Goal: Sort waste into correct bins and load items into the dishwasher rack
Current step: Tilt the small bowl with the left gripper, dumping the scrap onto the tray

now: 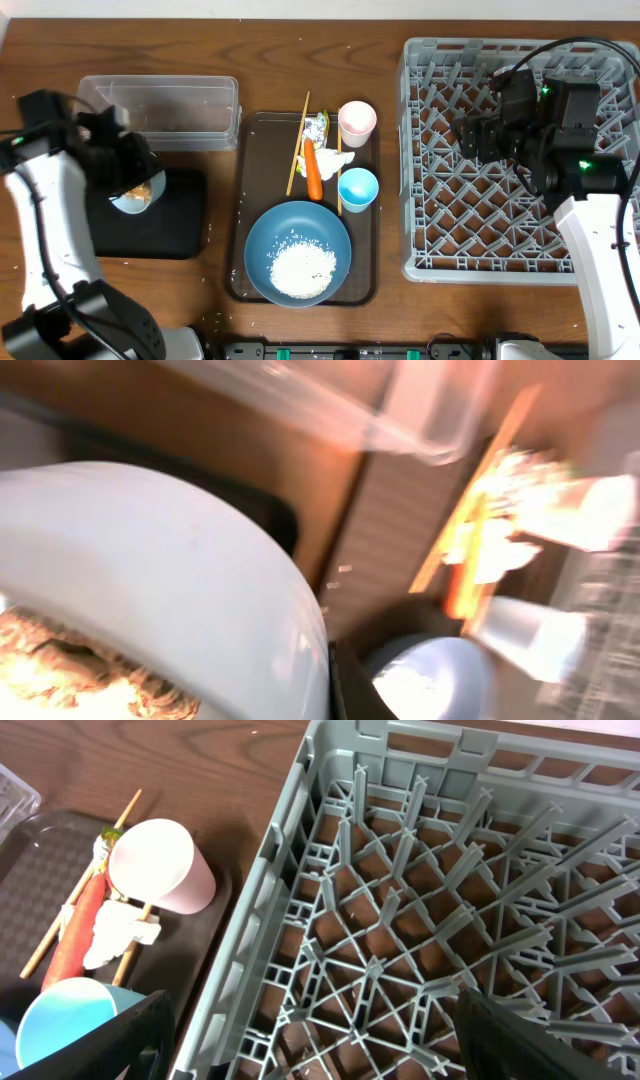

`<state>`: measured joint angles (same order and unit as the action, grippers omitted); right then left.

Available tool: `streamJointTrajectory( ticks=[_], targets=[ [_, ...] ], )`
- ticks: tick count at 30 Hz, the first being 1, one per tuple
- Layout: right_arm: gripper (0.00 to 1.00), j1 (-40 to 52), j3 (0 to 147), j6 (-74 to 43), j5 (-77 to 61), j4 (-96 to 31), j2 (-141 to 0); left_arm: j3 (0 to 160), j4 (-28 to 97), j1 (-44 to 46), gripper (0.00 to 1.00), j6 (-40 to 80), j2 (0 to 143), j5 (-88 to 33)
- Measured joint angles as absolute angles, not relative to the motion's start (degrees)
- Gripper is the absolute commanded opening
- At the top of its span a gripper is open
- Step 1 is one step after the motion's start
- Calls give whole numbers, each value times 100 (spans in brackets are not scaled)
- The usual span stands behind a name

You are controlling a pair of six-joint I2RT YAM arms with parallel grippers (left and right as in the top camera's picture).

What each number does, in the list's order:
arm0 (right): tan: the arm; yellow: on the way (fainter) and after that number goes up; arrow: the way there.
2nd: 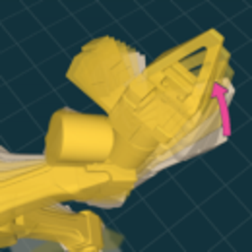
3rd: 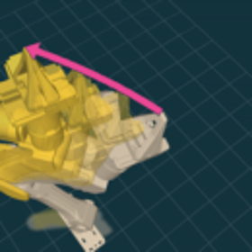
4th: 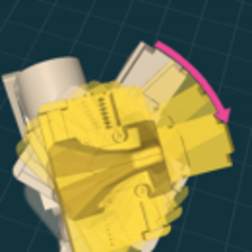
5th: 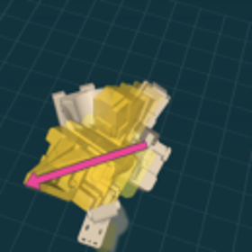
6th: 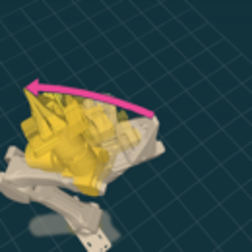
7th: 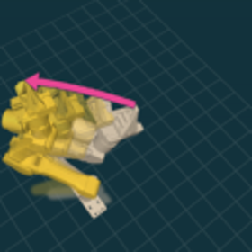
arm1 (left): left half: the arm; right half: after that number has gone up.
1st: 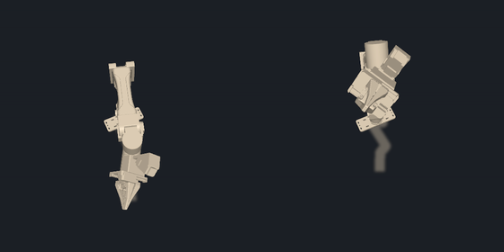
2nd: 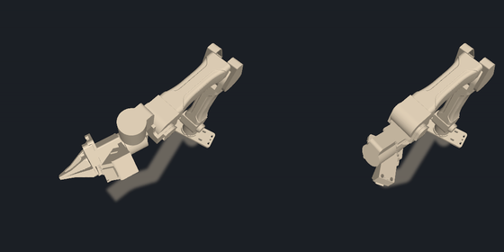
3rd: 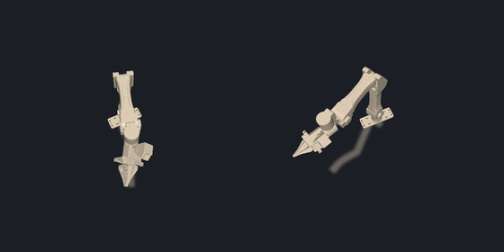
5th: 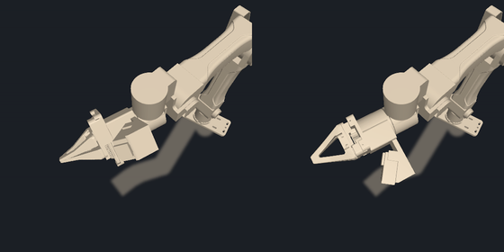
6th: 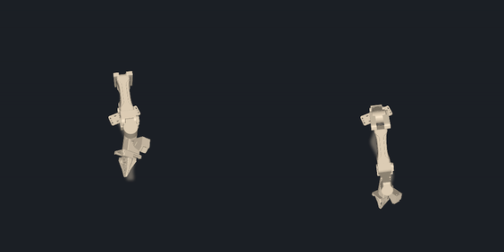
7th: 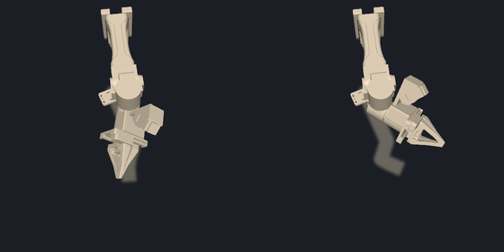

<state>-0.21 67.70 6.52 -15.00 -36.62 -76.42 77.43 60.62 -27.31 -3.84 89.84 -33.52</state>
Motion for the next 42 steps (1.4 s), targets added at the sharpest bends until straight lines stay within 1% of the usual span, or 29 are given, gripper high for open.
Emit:
streamJointTrajectory(
  ticks=[6,11,14,16,20,26,32,42],
  targets=[
    [84,-21,6770,652,-1509,-3771,-7644,7485,5747,-3848,6,-762,9135,-5085],
    [83,-21,6770,652,-1522,-3785,-7644,7026,5697,-4696,6,-1354,9382,-6608],
    [83,-21,6770,652,-1525,-3787,-7644,6742,5572,-5011,6,-1806,9417,-7131],
    [83,-21,6770,652,-1542,-3787,-7644,6536,5367,-5135,6,-2053,9417,-7323],
    [83,-21,6770,650,-1570,-3787,-7644,5830,4436,-5293,6,-2425,9419,-7623],
    [82,-21,6770,650,-1588,-3791,-7644,4845,3205,-5384,6,-2587,9426,-8337],
    [82,-21,6770,650,-1590,-3846,-7644,4724,3083,-5400,6,-2565,9428,-8694],
    [82,-21,6770,650,-1590,-3946,-7644,4724,3039,-5492,6,-2226,9428,-8842]
  ],
)
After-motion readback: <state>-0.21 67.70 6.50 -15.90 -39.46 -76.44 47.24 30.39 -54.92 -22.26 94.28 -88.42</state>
